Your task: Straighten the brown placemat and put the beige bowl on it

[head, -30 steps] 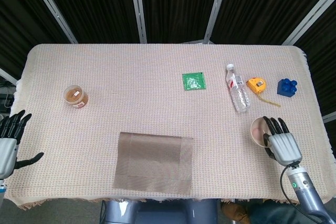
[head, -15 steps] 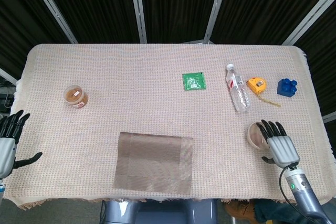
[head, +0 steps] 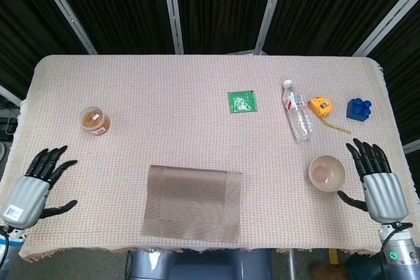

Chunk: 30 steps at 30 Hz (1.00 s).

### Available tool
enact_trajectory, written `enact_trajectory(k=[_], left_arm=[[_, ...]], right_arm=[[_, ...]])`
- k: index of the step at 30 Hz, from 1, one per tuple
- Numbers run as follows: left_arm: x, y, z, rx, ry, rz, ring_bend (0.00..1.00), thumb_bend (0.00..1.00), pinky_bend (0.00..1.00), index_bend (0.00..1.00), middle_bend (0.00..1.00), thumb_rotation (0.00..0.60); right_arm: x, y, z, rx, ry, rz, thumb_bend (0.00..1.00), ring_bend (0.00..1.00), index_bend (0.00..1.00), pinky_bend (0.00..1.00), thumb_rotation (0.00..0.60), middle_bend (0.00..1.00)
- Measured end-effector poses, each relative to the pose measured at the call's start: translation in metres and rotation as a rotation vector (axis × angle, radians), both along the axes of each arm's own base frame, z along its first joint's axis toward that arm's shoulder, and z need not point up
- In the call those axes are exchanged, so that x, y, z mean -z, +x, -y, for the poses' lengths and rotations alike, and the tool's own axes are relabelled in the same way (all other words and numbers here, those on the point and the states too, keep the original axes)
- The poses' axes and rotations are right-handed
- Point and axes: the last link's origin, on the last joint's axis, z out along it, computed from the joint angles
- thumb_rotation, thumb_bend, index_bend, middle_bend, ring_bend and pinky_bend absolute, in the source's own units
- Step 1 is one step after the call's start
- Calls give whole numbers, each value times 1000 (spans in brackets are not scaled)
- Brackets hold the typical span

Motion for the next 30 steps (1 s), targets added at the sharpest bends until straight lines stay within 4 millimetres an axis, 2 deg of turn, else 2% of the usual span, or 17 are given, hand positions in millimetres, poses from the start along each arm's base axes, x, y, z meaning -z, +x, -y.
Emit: enact_trajectory(k=[2, 8, 15, 24, 30], left_arm=[[10, 1, 3, 57, -45, -12, 0, 117, 0, 319, 0, 600], [59, 1, 15, 214, -197, -69, 0, 229, 0, 424, 0, 600], [113, 0, 20, 305, -301, -135, 0, 254, 0, 441, 0, 600], [153, 6, 25, 378, -353, -171, 0, 255, 0, 441, 0, 600], [171, 8, 26, 400, -370, -186, 0, 255, 0, 441, 0, 600]], right_arm=[[-1, -2, -1, 2, -11, -5, 0, 0, 0, 0, 600, 0], [-1, -12, 3, 11, -36, -49, 0, 0, 0, 0, 600, 0], [-8, -14, 4, 5, -53, -10, 0, 0, 0, 0, 600, 0], [-12, -15, 3, 4, -48, 13, 0, 0, 0, 0, 600, 0], [-14, -15, 2, 4, -46, 23, 0, 0, 0, 0, 600, 0]])
